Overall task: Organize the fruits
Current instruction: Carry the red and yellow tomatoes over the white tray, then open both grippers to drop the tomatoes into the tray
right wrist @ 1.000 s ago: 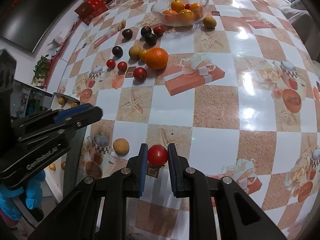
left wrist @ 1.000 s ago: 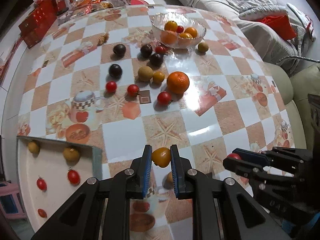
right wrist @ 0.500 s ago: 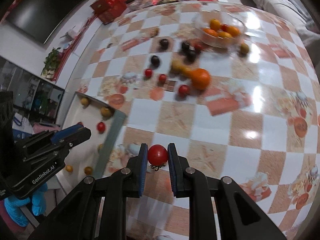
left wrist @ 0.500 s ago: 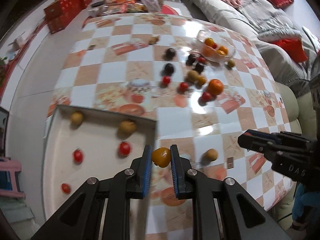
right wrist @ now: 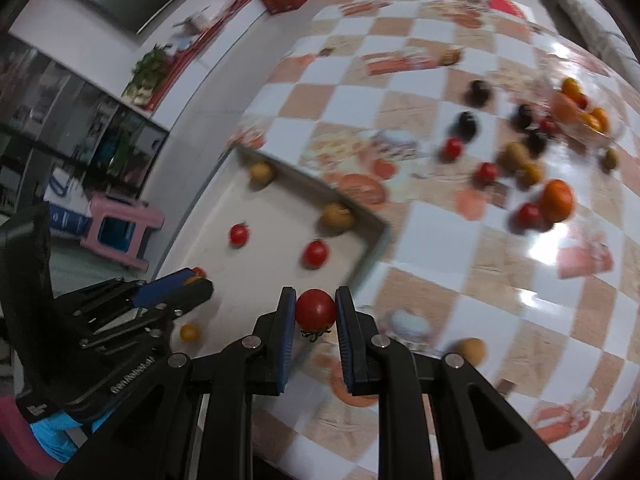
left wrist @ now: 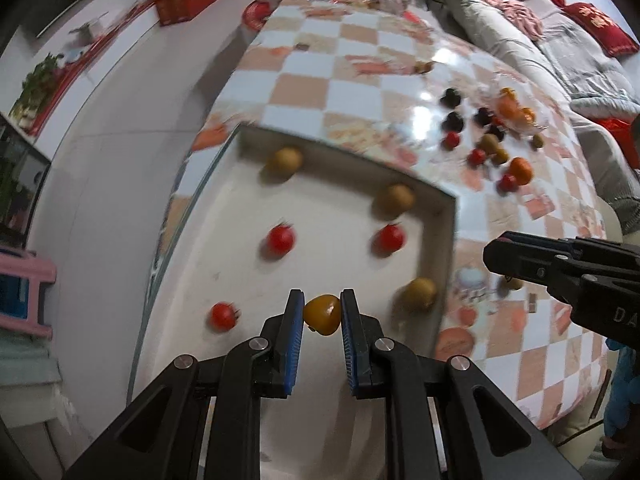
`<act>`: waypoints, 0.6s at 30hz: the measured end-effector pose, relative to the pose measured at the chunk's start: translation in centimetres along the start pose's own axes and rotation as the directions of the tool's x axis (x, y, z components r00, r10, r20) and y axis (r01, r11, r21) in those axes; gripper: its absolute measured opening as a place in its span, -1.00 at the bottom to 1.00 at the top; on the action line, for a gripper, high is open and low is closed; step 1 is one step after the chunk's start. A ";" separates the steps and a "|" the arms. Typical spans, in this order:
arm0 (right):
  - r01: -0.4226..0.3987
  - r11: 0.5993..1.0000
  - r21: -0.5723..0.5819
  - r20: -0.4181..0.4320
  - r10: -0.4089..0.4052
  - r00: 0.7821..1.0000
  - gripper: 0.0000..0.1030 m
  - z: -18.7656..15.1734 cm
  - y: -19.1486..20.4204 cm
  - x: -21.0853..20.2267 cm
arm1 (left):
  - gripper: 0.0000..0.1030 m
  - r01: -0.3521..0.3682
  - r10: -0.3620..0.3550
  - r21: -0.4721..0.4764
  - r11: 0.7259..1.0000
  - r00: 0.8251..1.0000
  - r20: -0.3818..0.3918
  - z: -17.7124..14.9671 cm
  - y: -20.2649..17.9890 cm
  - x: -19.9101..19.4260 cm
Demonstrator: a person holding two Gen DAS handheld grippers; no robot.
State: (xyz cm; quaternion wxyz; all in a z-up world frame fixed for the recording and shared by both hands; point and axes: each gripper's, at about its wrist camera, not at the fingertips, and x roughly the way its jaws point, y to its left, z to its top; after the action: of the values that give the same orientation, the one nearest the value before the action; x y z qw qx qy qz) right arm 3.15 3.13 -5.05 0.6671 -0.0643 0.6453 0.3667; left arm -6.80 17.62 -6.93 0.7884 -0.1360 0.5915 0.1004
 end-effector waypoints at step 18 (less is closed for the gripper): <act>0.061 0.987 -0.145 -0.170 -0.086 0.982 -0.57 0.9 4.9 9.9 | -0.61 -0.061 0.060 -0.003 0.998 0.996 -0.071 -1.8 2.4 5.1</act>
State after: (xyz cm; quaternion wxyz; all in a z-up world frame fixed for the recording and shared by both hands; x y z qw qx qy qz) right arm 0.05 11.17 -12.01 0.6144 -0.1669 0.6717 0.3788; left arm -7.77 19.26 -12.55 0.7631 -0.1235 0.6227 0.1209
